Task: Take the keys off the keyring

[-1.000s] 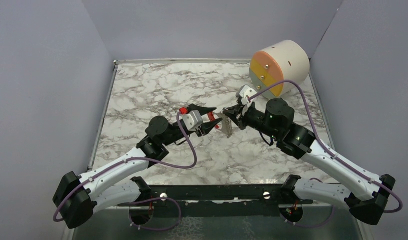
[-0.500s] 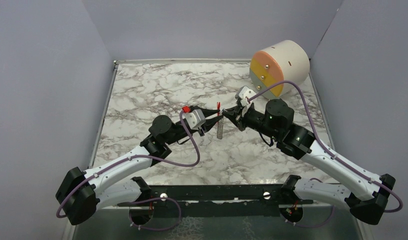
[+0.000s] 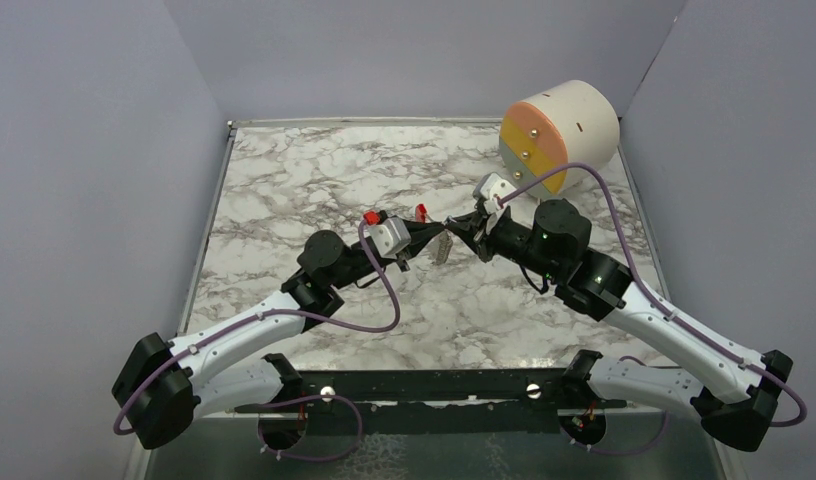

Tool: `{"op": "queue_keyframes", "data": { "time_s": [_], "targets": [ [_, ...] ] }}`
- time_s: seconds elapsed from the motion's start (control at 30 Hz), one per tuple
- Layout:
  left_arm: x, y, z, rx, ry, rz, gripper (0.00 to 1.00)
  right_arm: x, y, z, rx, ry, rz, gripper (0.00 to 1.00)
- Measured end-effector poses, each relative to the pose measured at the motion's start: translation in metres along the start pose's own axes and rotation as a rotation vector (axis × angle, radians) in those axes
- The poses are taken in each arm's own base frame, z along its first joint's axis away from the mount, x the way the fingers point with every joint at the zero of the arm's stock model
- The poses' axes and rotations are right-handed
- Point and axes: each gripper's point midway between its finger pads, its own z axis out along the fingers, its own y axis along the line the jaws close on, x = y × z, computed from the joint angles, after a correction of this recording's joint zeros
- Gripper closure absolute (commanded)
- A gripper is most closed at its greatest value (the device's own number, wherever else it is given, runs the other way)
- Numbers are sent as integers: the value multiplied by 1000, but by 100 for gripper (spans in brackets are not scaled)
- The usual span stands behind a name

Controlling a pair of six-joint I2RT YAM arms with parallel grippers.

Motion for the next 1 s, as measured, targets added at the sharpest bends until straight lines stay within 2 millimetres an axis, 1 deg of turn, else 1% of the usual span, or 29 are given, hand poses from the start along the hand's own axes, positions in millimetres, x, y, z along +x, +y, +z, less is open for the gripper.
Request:
{"op": "queue_keyframes", "data": {
  "time_s": [0.1,0.2,0.33,0.57,0.87,1.0],
  "targets": [
    [-4,4,-2,-24,-7,9,100,1,1,-1,-2,-2,1,99],
    [-11,8,-6,-52,-24,21,100,2,1,-2,-2,-4,4,99],
    [-17,10,-11,-71,-41,26,100,2,2,-1,-3,-15,10,99],
    [-16,9,-14,-76,-53,24,100,13,5,1,-8,3,20,99],
    [-20,8,-17,-83,-92,17,100,9,7,2,-19,-16,26,99],
    [-22,7,-21,-84,-112,16,100,12,11,4,-34,-18,33,99]
  ]
}}
